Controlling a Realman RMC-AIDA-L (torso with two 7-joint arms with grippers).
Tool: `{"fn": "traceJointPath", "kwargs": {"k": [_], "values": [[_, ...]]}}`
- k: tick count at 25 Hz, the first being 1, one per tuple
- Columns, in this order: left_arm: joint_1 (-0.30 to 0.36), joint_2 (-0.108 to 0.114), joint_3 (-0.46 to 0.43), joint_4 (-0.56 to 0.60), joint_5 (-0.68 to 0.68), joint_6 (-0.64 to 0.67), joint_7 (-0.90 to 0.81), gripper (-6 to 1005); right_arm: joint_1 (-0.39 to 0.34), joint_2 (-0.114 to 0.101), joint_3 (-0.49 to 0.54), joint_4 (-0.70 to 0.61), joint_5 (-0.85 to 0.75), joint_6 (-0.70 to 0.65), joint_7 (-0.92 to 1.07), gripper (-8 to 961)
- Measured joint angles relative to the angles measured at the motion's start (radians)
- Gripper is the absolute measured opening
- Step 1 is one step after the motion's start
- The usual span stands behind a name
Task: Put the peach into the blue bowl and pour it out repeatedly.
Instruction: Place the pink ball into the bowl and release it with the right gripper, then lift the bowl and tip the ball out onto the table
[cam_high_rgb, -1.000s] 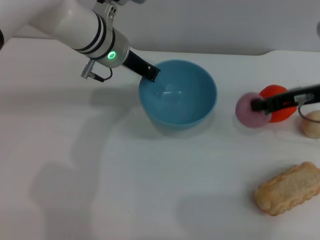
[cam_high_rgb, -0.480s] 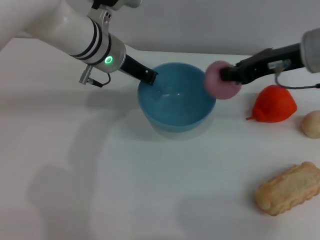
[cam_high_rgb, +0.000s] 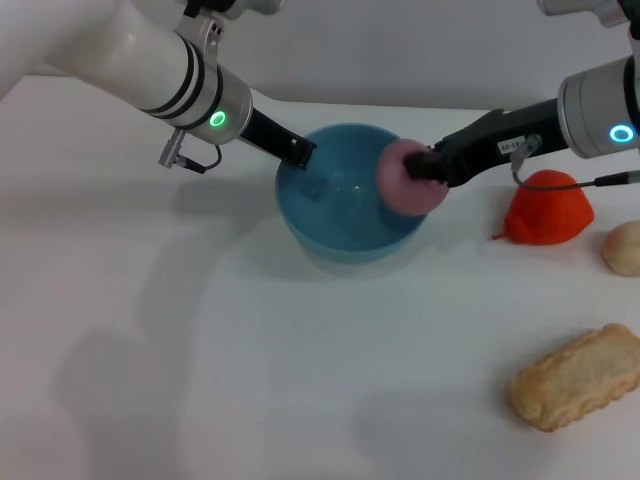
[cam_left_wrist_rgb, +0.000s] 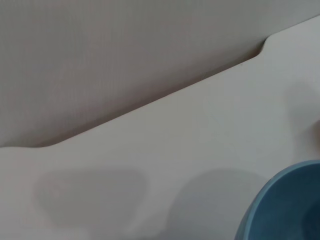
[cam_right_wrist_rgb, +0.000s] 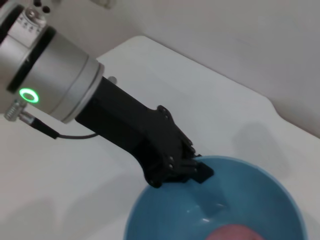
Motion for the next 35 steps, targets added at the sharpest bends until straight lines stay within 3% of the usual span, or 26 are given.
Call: {"fn": "traceJointPath", "kwargs": {"k": [4,17,22,28,31,35], "values": [[-0.005,-0.001,0.01,0.0,-0.001,0.0,0.0,-1,0.012,0.0,-0.013,0.033,0.015,0.024,-0.007,47],[-0.004,-0.001,0.038,0.0,-0.039,-0.009,-0.001,-2,0.015,0.004,-0.206,0.09,0.05,0.25,-0.019,48],[0.0,-0.001,0.039,-0.003,-0.039,-0.011,0.0,-2,0.007,0.003,-0.202,0.084,0.052,0.258,-0.026,142],[0.002,-0.001,0.041,-0.003,-0.039,-0.012,0.0,-2,-0.036,0.0,-0.183,0.018,0.05,0.262,-0.036,333],[0.002,-0.002,0.042,-0.003,-0.038,-0.014,0.001,-2,-0.066,0.002,-0.133,-0.024,0.05,0.257,-0.063,568],[0.003,-0.001,0.061,-0.003,-0.035,-0.034,0.001,-1,-0.13,0.007,-0.027,-0.059,0.051,0.269,-0.152,592]]}}
